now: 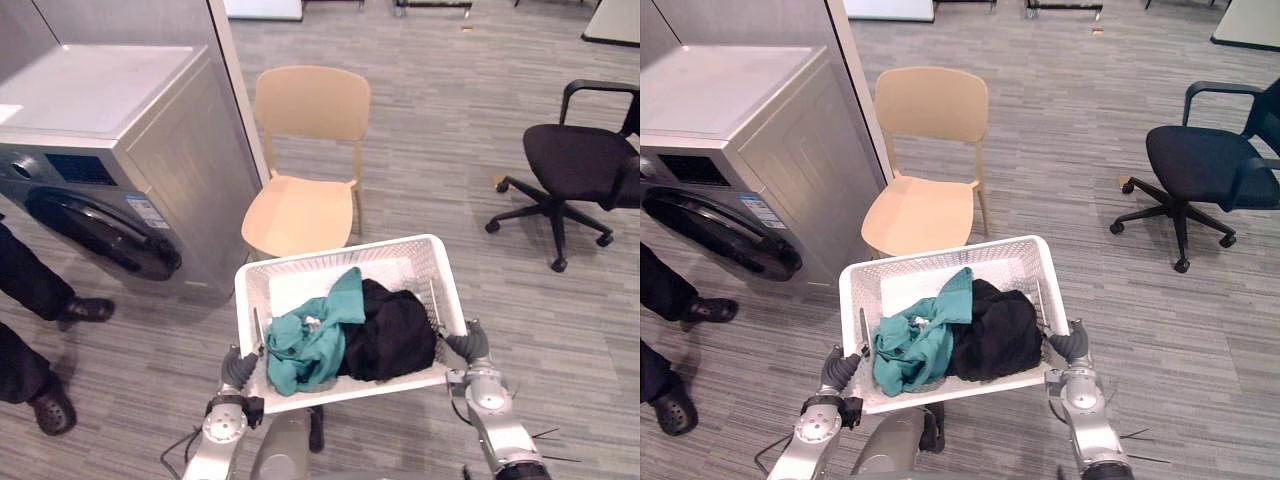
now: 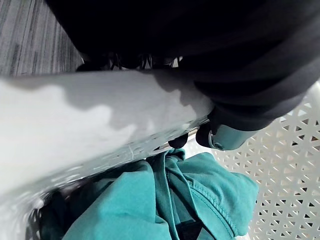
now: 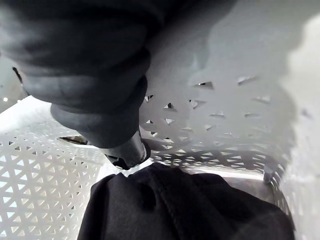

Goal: Pick up the laundry basket with both hands and put the clothes into the washing machine.

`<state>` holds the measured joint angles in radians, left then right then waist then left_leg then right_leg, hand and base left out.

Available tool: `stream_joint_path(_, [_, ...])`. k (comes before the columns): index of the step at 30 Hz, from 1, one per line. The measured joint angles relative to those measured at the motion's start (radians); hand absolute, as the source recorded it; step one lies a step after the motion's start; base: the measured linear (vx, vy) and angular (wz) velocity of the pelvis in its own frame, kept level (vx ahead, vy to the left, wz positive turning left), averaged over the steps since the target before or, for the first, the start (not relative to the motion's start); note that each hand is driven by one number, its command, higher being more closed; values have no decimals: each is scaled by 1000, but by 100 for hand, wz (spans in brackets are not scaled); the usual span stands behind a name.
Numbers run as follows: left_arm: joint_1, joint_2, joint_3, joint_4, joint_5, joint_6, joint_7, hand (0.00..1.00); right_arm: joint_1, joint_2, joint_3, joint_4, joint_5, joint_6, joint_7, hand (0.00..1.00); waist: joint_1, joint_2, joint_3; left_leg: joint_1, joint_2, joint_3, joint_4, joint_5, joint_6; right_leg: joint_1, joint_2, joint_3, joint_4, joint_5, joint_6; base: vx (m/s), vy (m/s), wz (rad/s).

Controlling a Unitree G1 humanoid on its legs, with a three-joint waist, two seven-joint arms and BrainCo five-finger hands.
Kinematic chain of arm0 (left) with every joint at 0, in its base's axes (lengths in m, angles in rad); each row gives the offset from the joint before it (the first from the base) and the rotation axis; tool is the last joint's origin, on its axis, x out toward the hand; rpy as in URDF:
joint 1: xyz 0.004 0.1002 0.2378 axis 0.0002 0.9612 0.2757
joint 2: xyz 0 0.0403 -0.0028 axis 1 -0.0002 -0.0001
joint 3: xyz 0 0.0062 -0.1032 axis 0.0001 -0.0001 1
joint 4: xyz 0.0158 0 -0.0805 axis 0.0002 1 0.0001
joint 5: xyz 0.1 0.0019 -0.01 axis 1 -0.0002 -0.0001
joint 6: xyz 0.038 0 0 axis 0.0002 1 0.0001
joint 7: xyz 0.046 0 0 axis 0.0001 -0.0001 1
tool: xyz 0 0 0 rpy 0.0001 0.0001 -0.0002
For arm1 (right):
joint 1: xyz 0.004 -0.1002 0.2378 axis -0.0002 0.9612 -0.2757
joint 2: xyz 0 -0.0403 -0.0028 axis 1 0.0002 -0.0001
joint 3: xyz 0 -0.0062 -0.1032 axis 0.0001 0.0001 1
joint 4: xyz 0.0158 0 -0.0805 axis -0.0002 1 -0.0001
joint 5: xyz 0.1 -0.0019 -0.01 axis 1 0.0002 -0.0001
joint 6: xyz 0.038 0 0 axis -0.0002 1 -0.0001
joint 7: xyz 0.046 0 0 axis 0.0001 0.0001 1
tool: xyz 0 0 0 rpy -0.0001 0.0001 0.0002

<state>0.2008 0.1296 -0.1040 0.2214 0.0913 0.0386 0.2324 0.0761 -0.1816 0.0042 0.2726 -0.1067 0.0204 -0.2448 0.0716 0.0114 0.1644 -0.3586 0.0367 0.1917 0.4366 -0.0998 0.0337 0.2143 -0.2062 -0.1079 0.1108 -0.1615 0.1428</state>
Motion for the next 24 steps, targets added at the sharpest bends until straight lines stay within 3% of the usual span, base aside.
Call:
stream_joint_path(1, [3, 2, -10, 0, 1, 2, 0, 100, 2, 5, -6, 1, 0, 0, 0, 100, -1, 0, 0, 15, -12, 5, 36, -44, 18, -36, -16, 12, 117, 4, 9, 417, 206, 6])
stream_joint_path(3, [12, 9, -23, 0, 1, 3, 0, 100, 1, 7, -12, 13, -4, -1, 4, 100, -2, -2, 0, 68, -24, 10, 50, -104, 33, -150, -40, 71, 423, 37, 82, 533, 252, 3])
stream_joint_path(4, [12, 21, -31, 0, 1, 8, 0, 100, 2, 12, -18, 25, -6, -3, 6, 100, -4, -11, 3, 117, -38, 10, 47, -134, 37, -241, -44, 114, 673, 44, 101, 443, 165, 7])
stream_joint_path(5, [13, 37, -39, 0, 2, 18, 0, 100, 6, 23, -19, 40, -15, -2, 6, 100, -6, -24, 7, 194, -56, 12, 12, -145, 35, -309, -60, 107, 873, 31, 78, 517, 157, 7])
stream_joint_path(6, [15, 44, -42, 0, 2, 21, 0, 100, 9, 26, -17, 46, -17, -3, 6, 100, -7, -26, 7, 234, -61, 12, -17, -145, 35, -334, -63, 94, 927, 19, 54, 414, 89, 3])
stream_joint_path(7, [17, 54, -42, 0, 2, 22, 0, 100, 9, 28, -7, 59, -23, -4, 6, 100, -7, -25, 7, 307, -64, 11, -76, -144, 35, -382, -59, 46, 972, -13, 1, 474, 75, -5])
stream_joint_path(9, [16, 68, -42, 0, 3, 22, 2, 100, 8, 27, 5, 59, -23, -11, 6, 100, -11, -29, 6, 384, -67, 9, -147, -144, 35, -459, -34, -16, 925, -66, -48, 351, 3, -4])
stream_joint_path(11, [16, 70, -45, 0, 3, 22, 2, 100, 8, 23, 6, 59, -23, -12, 6, 100, -41, -26, 7, 439, -59, -6, -194, -150, 25, -539, 28, -73, 701, -110, -87, 311, -75, 16])
stream_joint_path(12, [16, 70, -46, 0, 3, 22, 1, 100, 8, 22, 6, 59, -23, -12, 6, 100, -47, -25, 8, 448, -54, -9, -196, -156, 16, -551, 45, -83, 618, -103, -90, 315, -88, 21])
stream_joint_path(13, [16, 74, -47, 1, 3, 22, 1, 100, 10, 24, 7, 58, -23, -11, 6, 100, -57, -30, 5, 464, -51, -10, -195, -171, -8, -545, 84, -82, 415, -43, -98, 260, -68, 16])
stream_joint_path(14, [17, 78, -51, 2, 4, 22, 1, 100, 15, 29, 8, 58, -23, -11, 6, 100, -57, -39, 3, 473, -57, -16, -190, -182, -19, -537, 96, -81, 314, 25, -112, 418, -146, 33])
stream_joint_path(15, [12, 79, -64, 12, 8, 22, -1, 100, 31, 21, 9, 60, -22, -11, 6, 100, -64, -40, 1, 492, -58, -42, -166, -227, -33, -527, 105, -58, 293, 157, -149, 366, -138, 28])
stream_joint_path(17, [15, 63, -68, 23, 25, 22, -1, 100, 42, 10, 9, 63, -21, -9, 6, 100, -61, -8, -14, 456, -9, -58, -35, -240, -48, -503, 125, -86, 301, 105, -155, 442, -197, 22])
stream_joint_path(18, [3, 59, -67, 25, 29, 22, -2, 100, 40, 2, 9, 57, -21, -8, 6, 100, -59, 15, -1, 348, 48, -54, 197, -223, -75, -456, 157, -100, 256, 92, -175, 357, -185, 19])
stream_joint_path(20, [0, 55, -65, 29, 30, 22, -1, 100, 41, 2, 9, 56, -17, -7, 4, 100, -54, 27, 3, 277, 104, -47, 347, -219, -97, -408, 181, -117, 212, 88, -189, 280, -130, 12])
stream_joint_path(22, [0, 54, -60, 47, 30, 22, -1, 100, 39, 10, 10, 56, -11, -8, 0, 100, -42, 14, 3, 242, 143, -42, 355, -220, -94, -323, 185, -116, 150, 93, -186, 361, -82, -8])
stream_joint_path(24, [-8, 50, -61, 47, 30, 19, -1, 100, 39, 6, 8, 56, -6, -12, -2, 100, -31, 11, 0, 228, 158, -52, 234, -219, -92, -276, 178, -106, 94, 102, -176, 253, 9, -11])
